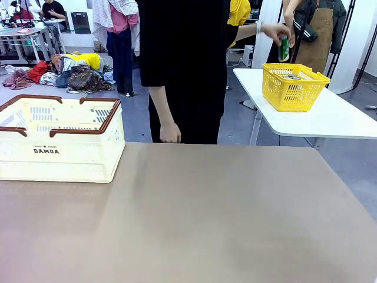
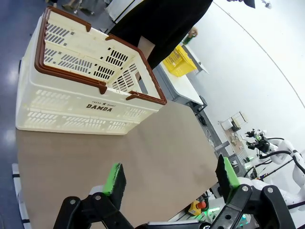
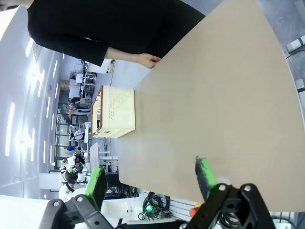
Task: Place the drinks into the Shopping basket.
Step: Pick up one drink and place it into the Shopping basket.
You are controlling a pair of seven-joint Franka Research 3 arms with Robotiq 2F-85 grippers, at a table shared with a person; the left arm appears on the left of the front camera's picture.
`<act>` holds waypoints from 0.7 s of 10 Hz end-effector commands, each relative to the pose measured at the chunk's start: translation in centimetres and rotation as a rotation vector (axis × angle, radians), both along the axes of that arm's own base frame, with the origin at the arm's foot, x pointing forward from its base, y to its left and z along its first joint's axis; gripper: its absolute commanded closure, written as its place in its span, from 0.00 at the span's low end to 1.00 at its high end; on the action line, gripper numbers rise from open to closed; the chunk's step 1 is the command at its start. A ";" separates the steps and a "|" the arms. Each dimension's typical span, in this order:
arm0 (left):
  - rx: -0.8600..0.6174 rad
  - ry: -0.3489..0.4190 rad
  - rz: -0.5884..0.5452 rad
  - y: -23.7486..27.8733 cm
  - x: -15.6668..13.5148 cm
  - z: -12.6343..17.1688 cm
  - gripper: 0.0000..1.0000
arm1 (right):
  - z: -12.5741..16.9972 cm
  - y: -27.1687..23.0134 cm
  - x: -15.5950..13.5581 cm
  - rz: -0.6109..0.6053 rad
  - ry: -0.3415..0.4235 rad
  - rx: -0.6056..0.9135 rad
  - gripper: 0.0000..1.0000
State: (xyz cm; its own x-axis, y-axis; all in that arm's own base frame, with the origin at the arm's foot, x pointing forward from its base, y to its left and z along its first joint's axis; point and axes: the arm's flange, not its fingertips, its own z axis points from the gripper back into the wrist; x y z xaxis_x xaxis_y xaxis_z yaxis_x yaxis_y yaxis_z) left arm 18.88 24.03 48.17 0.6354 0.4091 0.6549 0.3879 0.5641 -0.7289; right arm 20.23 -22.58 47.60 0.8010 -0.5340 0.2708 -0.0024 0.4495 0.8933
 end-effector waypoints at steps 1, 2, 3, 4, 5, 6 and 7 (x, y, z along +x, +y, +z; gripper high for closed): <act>0.002 -0.027 -0.005 0.3 0.1 0.1 0.00 | 0.2 -0.1 0.0 0.006 -0.025 -0.002 0.00; 0.002 -0.027 -0.005 0.3 0.1 0.1 0.00 | 0.2 -0.1 0.0 0.006 -0.025 -0.002 0.00; 0.002 -0.027 -0.005 0.3 0.1 0.1 0.00 | 0.2 -0.1 0.0 0.006 -0.025 -0.002 0.00; 0.002 -0.027 -0.005 0.3 0.1 0.1 0.00 | 0.2 -0.1 0.0 0.006 -0.025 -0.002 0.00; 0.002 -0.027 -0.005 0.3 0.1 0.1 0.00 | 0.2 -0.1 0.0 0.006 -0.025 -0.002 0.00; 0.002 -0.027 -0.005 0.3 0.1 0.1 0.00 | 0.2 -0.1 0.0 0.006 -0.025 -0.002 0.00; 0.002 -0.027 -0.005 0.3 0.1 0.1 0.00 | 0.2 -0.1 0.0 0.006 -0.025 -0.002 0.00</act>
